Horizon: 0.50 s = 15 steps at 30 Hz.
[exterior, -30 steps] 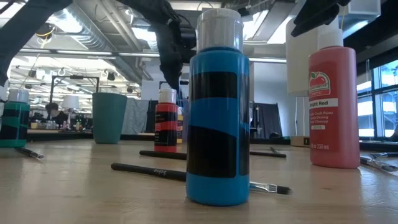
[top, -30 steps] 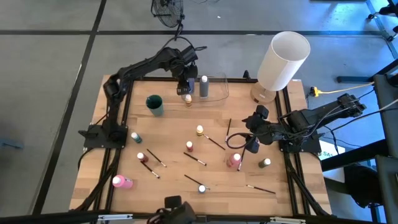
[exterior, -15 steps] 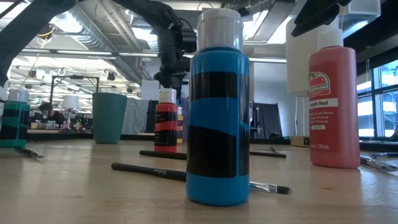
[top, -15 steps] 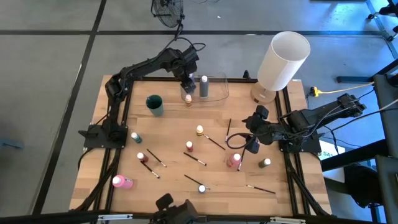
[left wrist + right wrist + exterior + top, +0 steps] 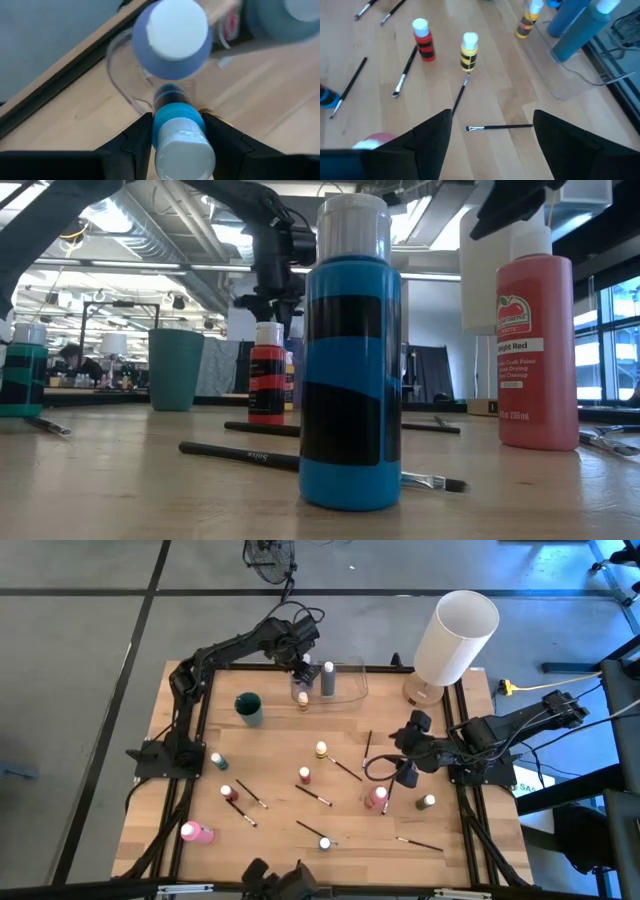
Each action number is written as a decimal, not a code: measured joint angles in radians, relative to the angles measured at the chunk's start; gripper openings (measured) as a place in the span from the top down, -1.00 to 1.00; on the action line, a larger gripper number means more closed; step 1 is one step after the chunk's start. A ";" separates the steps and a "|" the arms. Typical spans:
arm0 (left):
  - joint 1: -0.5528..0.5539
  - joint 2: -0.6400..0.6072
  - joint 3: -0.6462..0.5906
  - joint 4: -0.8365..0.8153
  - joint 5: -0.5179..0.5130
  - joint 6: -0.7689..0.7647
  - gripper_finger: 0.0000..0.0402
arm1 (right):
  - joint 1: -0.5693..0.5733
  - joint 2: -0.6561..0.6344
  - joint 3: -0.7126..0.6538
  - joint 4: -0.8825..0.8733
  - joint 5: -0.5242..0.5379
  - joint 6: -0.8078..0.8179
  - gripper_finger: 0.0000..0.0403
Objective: Pick & Place Paint Supplies
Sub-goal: Put the blue paint bottle into the transparent bin
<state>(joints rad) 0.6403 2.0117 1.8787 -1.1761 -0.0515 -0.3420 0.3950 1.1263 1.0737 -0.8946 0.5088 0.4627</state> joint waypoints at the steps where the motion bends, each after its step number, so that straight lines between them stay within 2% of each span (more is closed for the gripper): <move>1: 0.000 0.000 -0.005 -0.001 0.008 -0.007 0.27 | 0.000 0.000 0.000 0.000 -0.007 0.000 -0.41; 15: -0.011 0.002 -0.064 0.097 0.027 -0.089 0.27 | 0.000 0.000 0.000 0.000 -0.026 -0.026 -0.41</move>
<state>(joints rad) 0.6293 2.0132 1.8151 -1.0794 -0.0242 -0.4314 0.3954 1.1263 1.0737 -0.8947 0.4824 0.4370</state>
